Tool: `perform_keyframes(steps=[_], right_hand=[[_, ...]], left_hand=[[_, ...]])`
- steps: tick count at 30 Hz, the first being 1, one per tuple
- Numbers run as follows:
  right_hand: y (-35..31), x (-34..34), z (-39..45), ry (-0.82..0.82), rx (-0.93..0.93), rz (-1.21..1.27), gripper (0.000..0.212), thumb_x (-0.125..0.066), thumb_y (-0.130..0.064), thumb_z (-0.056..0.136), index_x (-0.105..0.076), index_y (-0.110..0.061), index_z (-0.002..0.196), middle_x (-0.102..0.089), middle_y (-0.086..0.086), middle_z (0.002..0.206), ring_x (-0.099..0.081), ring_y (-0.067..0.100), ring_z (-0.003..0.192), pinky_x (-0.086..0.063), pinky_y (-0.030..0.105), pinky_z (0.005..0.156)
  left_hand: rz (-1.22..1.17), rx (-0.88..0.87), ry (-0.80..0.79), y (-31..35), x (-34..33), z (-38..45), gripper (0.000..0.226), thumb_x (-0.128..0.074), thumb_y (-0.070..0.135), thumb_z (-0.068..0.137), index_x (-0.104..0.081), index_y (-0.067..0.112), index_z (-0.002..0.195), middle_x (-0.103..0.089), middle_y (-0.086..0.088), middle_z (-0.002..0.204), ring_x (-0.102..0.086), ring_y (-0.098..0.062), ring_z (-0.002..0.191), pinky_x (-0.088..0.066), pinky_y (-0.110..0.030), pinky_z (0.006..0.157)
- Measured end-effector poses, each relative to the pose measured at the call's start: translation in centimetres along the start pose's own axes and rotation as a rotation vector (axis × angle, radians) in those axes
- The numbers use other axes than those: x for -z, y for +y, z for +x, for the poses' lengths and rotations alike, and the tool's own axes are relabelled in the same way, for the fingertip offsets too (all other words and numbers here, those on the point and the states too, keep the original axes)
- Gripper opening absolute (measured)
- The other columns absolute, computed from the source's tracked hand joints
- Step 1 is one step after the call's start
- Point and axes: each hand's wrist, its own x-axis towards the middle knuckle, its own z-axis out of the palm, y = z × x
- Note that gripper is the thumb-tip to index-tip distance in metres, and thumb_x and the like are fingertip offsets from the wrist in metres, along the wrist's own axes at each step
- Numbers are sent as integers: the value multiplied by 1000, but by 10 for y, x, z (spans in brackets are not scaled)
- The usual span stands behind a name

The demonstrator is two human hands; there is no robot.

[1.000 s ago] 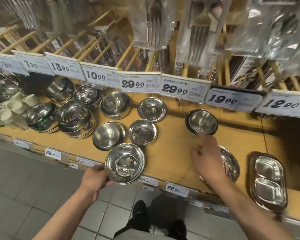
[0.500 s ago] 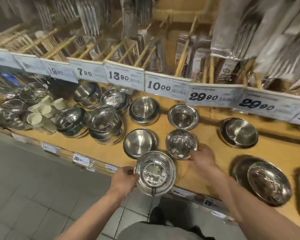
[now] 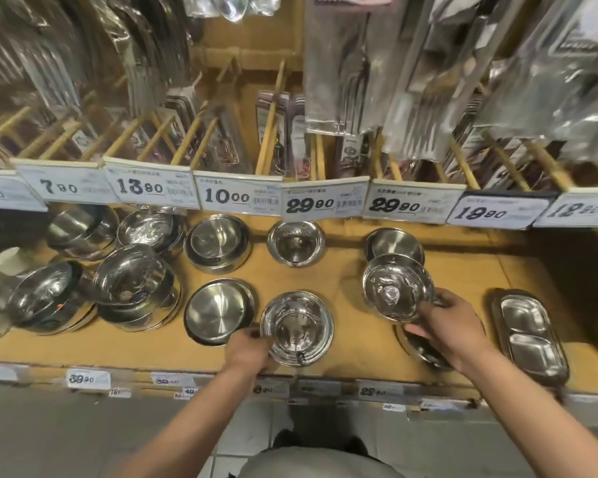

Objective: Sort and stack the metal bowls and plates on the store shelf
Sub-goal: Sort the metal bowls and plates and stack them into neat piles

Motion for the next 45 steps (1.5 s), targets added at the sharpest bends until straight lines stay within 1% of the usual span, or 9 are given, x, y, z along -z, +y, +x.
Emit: perform_keyframes(steps=[4,11,16,20,24,28,34,41,45], right_hand=[[9,10,-5,24,-15,0,39,-67,3,91,-63,-12,127,-79,10,96,-78,26,87,-64,32,64],[19,12,-14,-28,-48,-1,38,-67,6,89,-65,-13,121,-79,11,97,-78,26,83,-63,26,60],[32,6,-21,-94,-85,-3,37,-62,6,93,-61,-7,127,-78,13,96,-78,27,84,-64,32,67],[44,-9,-25,-140,-111,-40,51,-61,5,94,-49,-5,143,-69,-3,84,-78,25,79,-64,30,66],[62,-24,-26,-108,-148,-96,39,-60,-1,97,-55,-2,136,-74,5,100,-78,21,80,-64,31,70],[76,-33,-23,-34,-145,-127,43,-59,-2,98,-53,-4,140,-71,12,121,-76,17,77,-63,38,83],[81,-41,-24,6,-138,-125,44,-60,-6,99,-52,-7,142,-70,11,125,-76,13,77,-62,28,74],[75,-34,-28,-18,-168,-53,27,-56,-16,102,-61,-2,126,-74,16,109,-75,24,94,-62,32,81],[72,1,-34,26,-163,-18,21,-57,-21,102,-70,-4,102,-78,15,92,-78,23,80,-60,25,57]], left_hand=[[-61,55,-2,1,-1,9,6,-73,4,86,-70,10,89,-78,-16,87,-75,-35,85,-59,-55,88],[-120,1,33,-6,-3,11,12,-75,19,90,-64,19,87,-77,-12,96,-72,-33,97,-55,-51,97],[-208,20,29,-6,2,5,13,-67,11,95,-70,0,103,-77,-12,95,-72,-30,92,-58,-40,91],[-365,142,34,-1,20,-1,20,-61,23,100,-65,3,102,-66,-14,86,-59,-19,64,-56,-24,50],[-488,191,61,0,48,4,29,-58,27,101,-59,0,112,-55,-11,79,-57,-21,69,-60,-36,76],[-392,165,168,2,76,12,30,-63,16,97,-61,-7,117,-69,-23,103,-67,-31,88,-56,-24,52],[-314,144,260,5,93,29,22,-75,10,88,-63,-6,97,-70,-18,87,-68,-25,68,-58,-22,47],[-221,102,287,0,98,46,17,-76,5,86,-62,-5,88,-67,-16,85,-65,-10,40,-58,-27,78],[-195,83,260,8,100,44,29,-76,3,85,-62,-12,106,-66,-19,81,-63,-14,36,-58,-22,46]])
